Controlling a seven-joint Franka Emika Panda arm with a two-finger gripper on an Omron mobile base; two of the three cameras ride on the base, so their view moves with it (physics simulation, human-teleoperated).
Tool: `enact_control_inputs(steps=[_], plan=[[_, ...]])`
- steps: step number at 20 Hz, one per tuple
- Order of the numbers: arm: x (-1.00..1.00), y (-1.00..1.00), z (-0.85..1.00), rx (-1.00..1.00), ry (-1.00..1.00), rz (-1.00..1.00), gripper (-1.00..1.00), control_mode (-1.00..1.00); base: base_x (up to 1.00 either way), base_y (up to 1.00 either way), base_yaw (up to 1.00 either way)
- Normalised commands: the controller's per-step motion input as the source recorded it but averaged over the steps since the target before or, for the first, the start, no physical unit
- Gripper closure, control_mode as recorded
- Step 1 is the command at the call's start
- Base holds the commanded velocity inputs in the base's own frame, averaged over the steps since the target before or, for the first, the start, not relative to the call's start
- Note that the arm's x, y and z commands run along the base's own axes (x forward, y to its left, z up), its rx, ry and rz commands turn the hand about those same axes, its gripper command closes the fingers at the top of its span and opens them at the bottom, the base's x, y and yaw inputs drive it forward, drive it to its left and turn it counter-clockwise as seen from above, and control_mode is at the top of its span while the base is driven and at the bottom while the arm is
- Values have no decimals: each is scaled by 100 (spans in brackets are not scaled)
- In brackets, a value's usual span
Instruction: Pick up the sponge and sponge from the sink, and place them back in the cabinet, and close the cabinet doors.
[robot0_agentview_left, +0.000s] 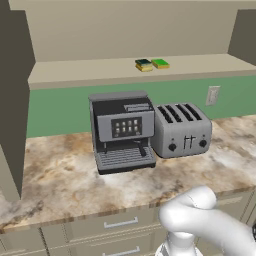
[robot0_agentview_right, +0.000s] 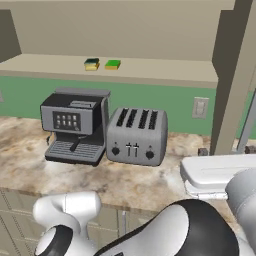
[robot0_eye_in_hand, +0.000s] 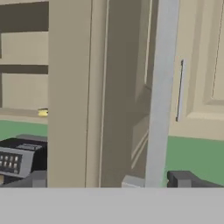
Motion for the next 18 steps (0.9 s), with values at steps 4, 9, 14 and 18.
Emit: enact_control_inputs(steps=[4, 9, 14, 18], plan=[[16, 0, -9, 0, 0, 19, -100, -100, 0, 0, 0], [14, 2, -6, 0, 0, 19, -100, -100, 0, 0, 0], [15, 12, -8, 0, 0, 23, -100, -100, 0, 0, 0], [16, 16, -7, 0, 0, 23, -100, -100, 0, 0, 0]])
